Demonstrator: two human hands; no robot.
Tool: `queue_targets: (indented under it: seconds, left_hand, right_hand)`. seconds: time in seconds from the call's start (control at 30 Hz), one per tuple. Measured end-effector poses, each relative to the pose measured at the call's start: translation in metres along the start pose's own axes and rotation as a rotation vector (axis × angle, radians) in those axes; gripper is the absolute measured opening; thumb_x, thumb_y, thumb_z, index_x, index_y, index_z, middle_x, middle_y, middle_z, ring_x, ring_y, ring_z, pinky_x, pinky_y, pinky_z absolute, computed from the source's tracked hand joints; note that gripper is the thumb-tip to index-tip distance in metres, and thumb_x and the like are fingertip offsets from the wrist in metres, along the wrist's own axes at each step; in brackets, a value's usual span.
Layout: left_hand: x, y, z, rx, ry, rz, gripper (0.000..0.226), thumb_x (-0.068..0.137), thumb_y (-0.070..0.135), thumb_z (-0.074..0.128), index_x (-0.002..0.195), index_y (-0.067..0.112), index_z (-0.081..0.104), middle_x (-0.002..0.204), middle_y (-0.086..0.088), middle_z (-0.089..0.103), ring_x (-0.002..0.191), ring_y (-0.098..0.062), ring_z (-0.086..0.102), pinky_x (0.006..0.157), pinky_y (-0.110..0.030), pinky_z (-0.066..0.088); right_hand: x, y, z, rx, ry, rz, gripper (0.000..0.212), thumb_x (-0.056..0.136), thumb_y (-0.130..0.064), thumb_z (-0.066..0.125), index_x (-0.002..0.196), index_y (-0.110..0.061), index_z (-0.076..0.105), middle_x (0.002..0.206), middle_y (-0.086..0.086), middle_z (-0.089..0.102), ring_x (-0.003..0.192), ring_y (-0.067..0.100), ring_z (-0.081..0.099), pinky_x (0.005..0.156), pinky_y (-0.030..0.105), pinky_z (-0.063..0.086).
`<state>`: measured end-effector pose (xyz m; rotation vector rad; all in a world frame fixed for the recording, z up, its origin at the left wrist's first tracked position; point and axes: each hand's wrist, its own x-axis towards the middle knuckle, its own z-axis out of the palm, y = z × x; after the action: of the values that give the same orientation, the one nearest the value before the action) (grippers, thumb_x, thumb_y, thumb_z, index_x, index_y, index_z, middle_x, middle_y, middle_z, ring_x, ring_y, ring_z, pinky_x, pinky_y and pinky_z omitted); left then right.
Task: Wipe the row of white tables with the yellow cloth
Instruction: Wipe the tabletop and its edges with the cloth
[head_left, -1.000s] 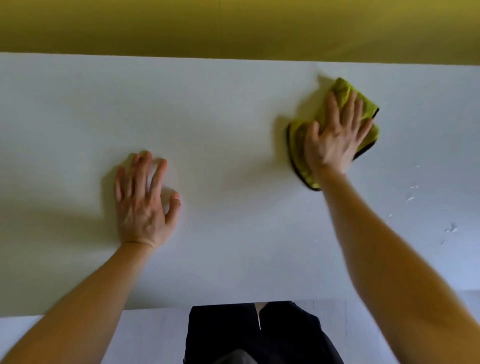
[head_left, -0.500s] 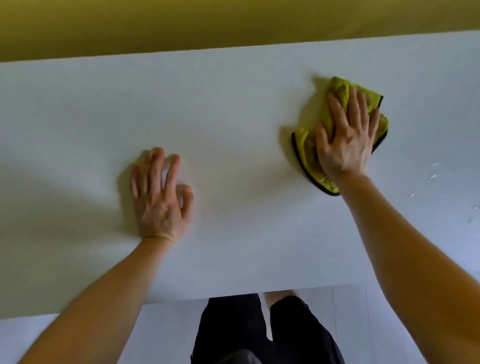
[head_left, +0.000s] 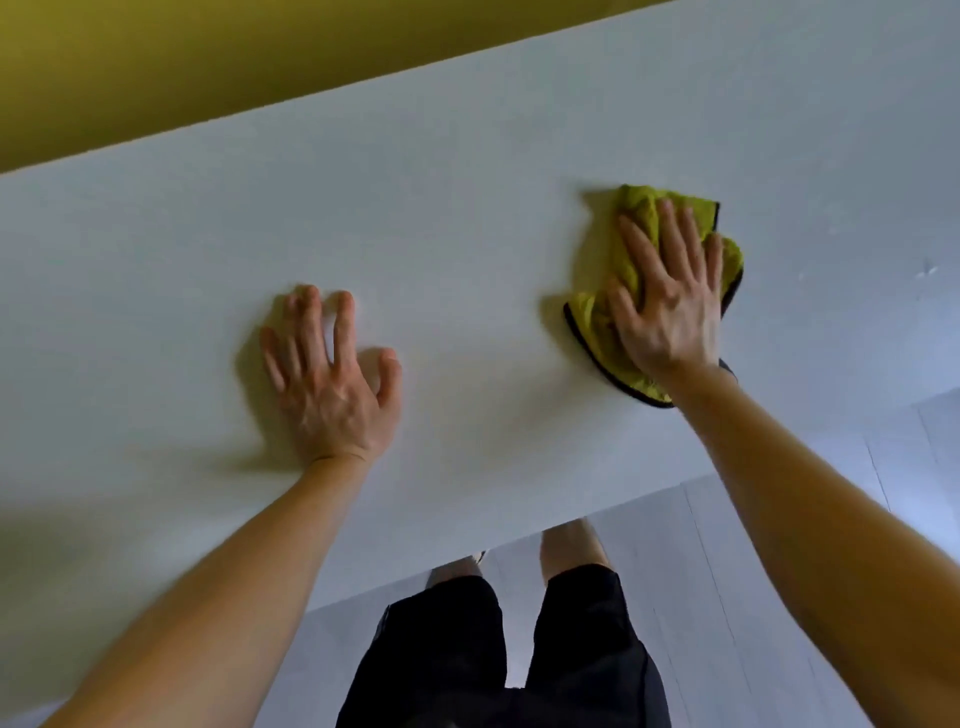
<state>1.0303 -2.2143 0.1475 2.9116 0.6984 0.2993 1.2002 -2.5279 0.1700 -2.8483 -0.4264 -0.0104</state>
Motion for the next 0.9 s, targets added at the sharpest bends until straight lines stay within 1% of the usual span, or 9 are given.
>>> queue_targets:
  seconds: [0.07, 0.13, 0.2, 0.3, 0.43, 0.6, 0.73, 0.8, 0.9]
  left_hand:
    - [-0.001, -0.002, 0.001, -0.006, 0.013, -0.002, 0.067, 0.102, 0.047, 0.053, 0.165, 0.026, 0.044, 0.177, -0.012, 0.03, 0.166, -0.034, 0.023, 0.132, -0.06, 0.019]
    - [-0.002, -0.002, 0.002, -0.023, 0.019, -0.008, 0.065, 0.102, 0.046, 0.054, 0.164, 0.028, 0.045, 0.178, -0.011, 0.03, 0.166, -0.034, 0.023, 0.132, -0.06, 0.019]
    - [-0.003, -0.002, 0.001, -0.033, 0.028, -0.007, 0.064, 0.102, 0.046, 0.055, 0.163, 0.028, 0.046, 0.177, -0.011, 0.031, 0.166, -0.034, 0.025, 0.133, -0.059, 0.019]
    - [-0.001, -0.001, 0.002, -0.025, 0.035, -0.005, 0.064, 0.101, 0.045, 0.056, 0.162, 0.028, 0.047, 0.177, -0.011, 0.032, 0.166, -0.034, 0.026, 0.133, -0.059, 0.018]
    - [-0.001, -0.002, 0.003, -0.014, 0.041, -0.004, 0.063, 0.103, 0.046, 0.054, 0.163, 0.029, 0.046, 0.177, -0.01, 0.031, 0.166, -0.033, 0.024, 0.133, -0.058, 0.018]
    - [0.0, -0.002, 0.004, -0.016, 0.037, 0.002, 0.063, 0.103, 0.046, 0.054, 0.163, 0.029, 0.045, 0.176, -0.011, 0.031, 0.166, -0.034, 0.023, 0.133, -0.058, 0.018]
    - [-0.001, -0.003, 0.005, -0.023, 0.046, 0.002, 0.062, 0.103, 0.045, 0.054, 0.162, 0.028, 0.047, 0.176, -0.012, 0.032, 0.166, -0.036, 0.025, 0.132, -0.059, 0.019]
    - [-0.001, -0.003, 0.006, -0.032, 0.055, 0.005, 0.062, 0.103, 0.044, 0.055, 0.162, 0.027, 0.048, 0.176, -0.013, 0.033, 0.165, -0.037, 0.025, 0.132, -0.06, 0.02]
    - [-0.001, -0.004, 0.004, -0.036, 0.045, 0.006, 0.064, 0.102, 0.045, 0.056, 0.162, 0.028, 0.047, 0.176, -0.012, 0.032, 0.165, -0.036, 0.025, 0.132, -0.06, 0.019]
  right_hand:
    - [0.003, -0.008, 0.0, 0.001, 0.046, 0.212, 0.071, 0.101, -0.05, 0.05, 0.168, -0.032, 0.038, 0.182, 0.006, 0.017, 0.169, 0.029, 0.009, 0.133, 0.064, 0.008]
    - [-0.02, -0.049, 0.007, 0.008, 0.048, 0.292, 0.075, 0.099, -0.051, 0.049, 0.169, -0.029, 0.036, 0.182, 0.01, 0.013, 0.169, 0.031, 0.006, 0.133, 0.066, 0.005]
    - [-0.064, -0.106, 0.015, 0.033, -0.016, 0.15, 0.077, 0.098, -0.053, 0.052, 0.169, -0.027, 0.037, 0.182, 0.011, 0.011, 0.17, 0.031, 0.001, 0.132, 0.066, 0.004]
    - [-0.124, -0.159, 0.025, 0.096, -0.18, -0.256, 0.077, 0.1, -0.052, 0.058, 0.169, -0.025, 0.038, 0.182, 0.009, 0.01, 0.17, 0.03, 0.0, 0.131, 0.067, 0.01]
    - [-0.117, -0.1, 0.023, 0.058, -0.209, -0.46, 0.078, 0.101, -0.054, 0.059, 0.17, -0.028, 0.036, 0.182, 0.006, 0.014, 0.17, 0.029, 0.005, 0.134, 0.063, 0.009]
    - [-0.084, 0.021, -0.008, 0.008, 0.011, 0.12, 0.072, 0.102, -0.053, 0.05, 0.169, -0.032, 0.037, 0.182, 0.004, 0.018, 0.169, 0.027, 0.009, 0.133, 0.064, 0.011]
    - [-0.087, -0.02, 0.001, 0.0, 0.103, 0.384, 0.076, 0.095, -0.046, 0.057, 0.167, -0.03, 0.042, 0.181, 0.009, 0.019, 0.169, 0.031, 0.011, 0.132, 0.066, 0.009]
    - [-0.111, -0.084, 0.012, 0.049, 0.059, 0.235, 0.077, 0.094, -0.047, 0.062, 0.166, -0.026, 0.044, 0.181, 0.011, 0.017, 0.169, 0.032, 0.007, 0.132, 0.068, 0.007]
    - [-0.143, -0.156, 0.026, 0.136, -0.203, -0.324, 0.078, 0.098, -0.051, 0.063, 0.169, -0.025, 0.039, 0.182, 0.009, 0.011, 0.17, 0.03, 0.0, 0.131, 0.069, 0.009]
